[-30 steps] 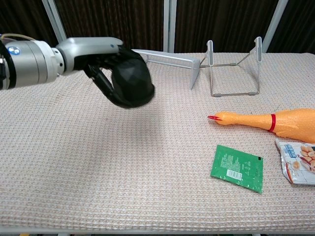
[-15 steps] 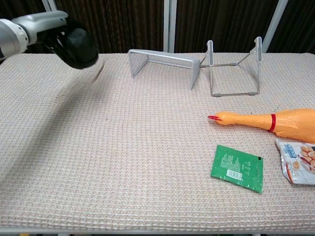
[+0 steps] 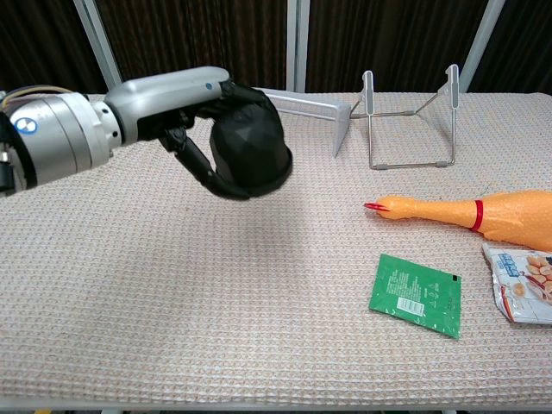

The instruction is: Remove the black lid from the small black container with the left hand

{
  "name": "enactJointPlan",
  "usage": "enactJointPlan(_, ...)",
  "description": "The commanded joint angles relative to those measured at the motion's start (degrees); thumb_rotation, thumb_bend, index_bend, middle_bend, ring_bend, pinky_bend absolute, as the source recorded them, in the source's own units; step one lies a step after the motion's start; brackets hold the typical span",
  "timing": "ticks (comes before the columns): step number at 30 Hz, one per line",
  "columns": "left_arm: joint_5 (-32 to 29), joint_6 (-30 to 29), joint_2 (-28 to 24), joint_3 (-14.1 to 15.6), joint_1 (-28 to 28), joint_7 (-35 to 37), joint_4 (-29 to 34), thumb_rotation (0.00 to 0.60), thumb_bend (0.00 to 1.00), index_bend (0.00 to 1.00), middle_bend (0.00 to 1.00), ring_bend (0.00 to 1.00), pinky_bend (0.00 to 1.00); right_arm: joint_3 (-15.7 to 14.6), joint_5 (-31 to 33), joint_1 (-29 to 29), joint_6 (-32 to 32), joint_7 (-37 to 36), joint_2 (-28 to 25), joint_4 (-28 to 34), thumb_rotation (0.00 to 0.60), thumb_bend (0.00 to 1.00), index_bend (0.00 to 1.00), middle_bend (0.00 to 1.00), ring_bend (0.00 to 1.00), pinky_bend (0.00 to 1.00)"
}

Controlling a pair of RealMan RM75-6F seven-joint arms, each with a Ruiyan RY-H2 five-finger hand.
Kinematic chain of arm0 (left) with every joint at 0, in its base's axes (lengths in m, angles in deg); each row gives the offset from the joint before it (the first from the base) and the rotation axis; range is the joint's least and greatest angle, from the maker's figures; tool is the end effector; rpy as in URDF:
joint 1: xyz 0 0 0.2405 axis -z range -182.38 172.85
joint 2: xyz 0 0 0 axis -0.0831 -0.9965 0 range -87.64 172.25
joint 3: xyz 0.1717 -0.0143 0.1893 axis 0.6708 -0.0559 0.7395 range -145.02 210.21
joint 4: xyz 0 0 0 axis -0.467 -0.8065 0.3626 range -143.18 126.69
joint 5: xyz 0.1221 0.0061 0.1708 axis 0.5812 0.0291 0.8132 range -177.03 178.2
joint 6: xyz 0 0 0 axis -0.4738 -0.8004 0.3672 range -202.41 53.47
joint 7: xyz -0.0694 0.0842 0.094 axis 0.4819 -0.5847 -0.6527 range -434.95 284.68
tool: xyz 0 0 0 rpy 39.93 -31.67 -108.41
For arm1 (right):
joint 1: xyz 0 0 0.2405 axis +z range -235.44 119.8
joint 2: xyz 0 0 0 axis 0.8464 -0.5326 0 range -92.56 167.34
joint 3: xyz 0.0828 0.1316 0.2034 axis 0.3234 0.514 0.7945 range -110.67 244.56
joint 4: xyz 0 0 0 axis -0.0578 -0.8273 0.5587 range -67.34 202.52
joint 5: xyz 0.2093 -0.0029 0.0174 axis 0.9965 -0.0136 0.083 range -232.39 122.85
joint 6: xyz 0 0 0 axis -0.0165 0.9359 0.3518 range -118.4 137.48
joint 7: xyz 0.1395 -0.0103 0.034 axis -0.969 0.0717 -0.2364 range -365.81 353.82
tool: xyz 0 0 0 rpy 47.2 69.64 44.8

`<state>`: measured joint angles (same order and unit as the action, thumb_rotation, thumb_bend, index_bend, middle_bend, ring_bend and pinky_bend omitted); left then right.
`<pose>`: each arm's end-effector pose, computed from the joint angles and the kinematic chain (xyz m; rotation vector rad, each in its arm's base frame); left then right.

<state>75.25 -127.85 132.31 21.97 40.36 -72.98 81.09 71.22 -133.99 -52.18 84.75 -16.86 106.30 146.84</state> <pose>-0.0883 0.3213 -0.0295 -1.9730 -1.2226 -1.2852 -0.3703 -0.1914 0.1470 1.2925 -1.0866 0.8100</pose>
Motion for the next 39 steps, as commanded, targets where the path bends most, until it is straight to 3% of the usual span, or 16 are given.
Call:
enactJointPlan(1,-8.7,-3.9,4.5,-5.6,0.1,-4.1,-16.0,0.600,0.26,0.50,0.52,0.30,0.37,0.0,0.0,0.0,0.0,0.0,0.0,0.0,0.600,0.20,0.00,0.00,0.00,0.00)
enactJointPlan(4,-12.2,-0.9,3.0,-6.0,-0.7,-3.1,-16.1,0.600,0.26,0.50,0.52,0.30,0.37,-0.1,-0.1,0.0,0.0,0.1,0.1,0.0,0.600,0.20,0.00,0.00,0.00,0.00)
enactJointPlan(9,-8.8,-1.4,0.9,-1.9,-3.0,-3.6,-12.0,0.600,0.26,0.49,0.52,0.30,0.35,-0.2,-0.2,0.2,-0.4,0.6,0.4,0.0,0.600,0.20,0.00,0.00,0.00,0.00)
enactJointPlan(22,-5.4,-0.2,5.7,3.4,-3.9,-5.4,-14.9,0.600,0.25,0.49,0.52,0.30,0.35,0.1,-1.0,0.0,1.3,1.1,-0.7,1.7,0.600,0.20,0.00,0.00,0.00,0.00)
enactJointPlan(33,-4.5,0.7,9.1,3.7,-4.6,-2.9,-20.8,0.600,0.25,0.49,0.51,0.30,0.35,-0.3,-1.7,0.2,1.3,2.1,-0.6,2.7,0.600,0.20,0.00,0.00,0.00,0.00)
enactJointPlan(39,-3.5,1.4,10.5,4.2,-5.3,-0.1,-23.0,0.600,0.24,0.46,0.46,0.24,0.30,-0.3,-1.7,0.3,1.3,2.2,-0.7,2.8,0.600,0.20,0.00,0.00,0.00,0.00)
